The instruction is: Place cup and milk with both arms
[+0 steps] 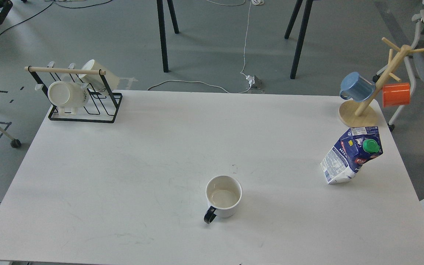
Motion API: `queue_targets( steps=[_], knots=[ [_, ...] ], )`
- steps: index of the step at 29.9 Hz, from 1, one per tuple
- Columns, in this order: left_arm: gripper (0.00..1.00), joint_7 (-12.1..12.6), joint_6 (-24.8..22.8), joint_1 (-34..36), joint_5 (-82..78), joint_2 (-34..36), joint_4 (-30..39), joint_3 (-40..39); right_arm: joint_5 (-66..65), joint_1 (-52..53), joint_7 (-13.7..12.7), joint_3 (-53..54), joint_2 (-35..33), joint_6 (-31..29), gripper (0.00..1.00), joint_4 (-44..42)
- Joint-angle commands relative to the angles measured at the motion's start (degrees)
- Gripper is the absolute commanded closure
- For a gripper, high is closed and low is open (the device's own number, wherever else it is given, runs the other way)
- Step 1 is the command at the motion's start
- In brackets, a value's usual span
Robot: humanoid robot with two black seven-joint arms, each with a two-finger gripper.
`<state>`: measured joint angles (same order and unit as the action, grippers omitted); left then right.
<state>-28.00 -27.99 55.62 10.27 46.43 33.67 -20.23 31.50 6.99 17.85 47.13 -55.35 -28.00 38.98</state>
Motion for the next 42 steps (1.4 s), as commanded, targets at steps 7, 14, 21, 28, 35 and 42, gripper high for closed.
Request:
queue_targets(
  steps=[7, 14, 21, 28, 35, 42],
  knots=[
    [0.01, 0.0, 0.0, -10.5, 0.9, 0.4, 0.7, -6.2, 16.3, -22.9, 0.3, 0.0, -0.3, 0.0, 0.00, 29.5],
    [0.01, 0.0, 0.0, -11.5, 0.9, -1.5, 0.9, -6.3, 13.1, -26.9, 0.6, -0.5, 0.8, 0.0, 0.00, 40.7],
    [0.01, 0.0, 0.0, -13.3, 0.8, -4.5, 0.8, -6.3, 6.1, -24.0, 0.6, 0.2, 7.6, 0.0, 0.00, 39.0],
    [0.01, 0.0, 0.0, -14.1, 0.8, -5.7, 0.7, -6.3, 0.8, -17.4, 0.6, -1.0, 15.2, 0.0, 0.00, 37.3],
    [0.01, 0.0, 0.0, -14.3, 0.8, -5.7, 0.3, -6.3, -0.2, -16.3, 0.5, -2.0, 18.3, 0.0, 0.00, 36.3],
    [0.01, 0.0, 0.0, -15.0, 0.7, -6.3, 0.2, -6.3, -0.7, -16.1, 0.5, -1.0, 19.5, 0.0, 0.00, 35.6]
  ],
)
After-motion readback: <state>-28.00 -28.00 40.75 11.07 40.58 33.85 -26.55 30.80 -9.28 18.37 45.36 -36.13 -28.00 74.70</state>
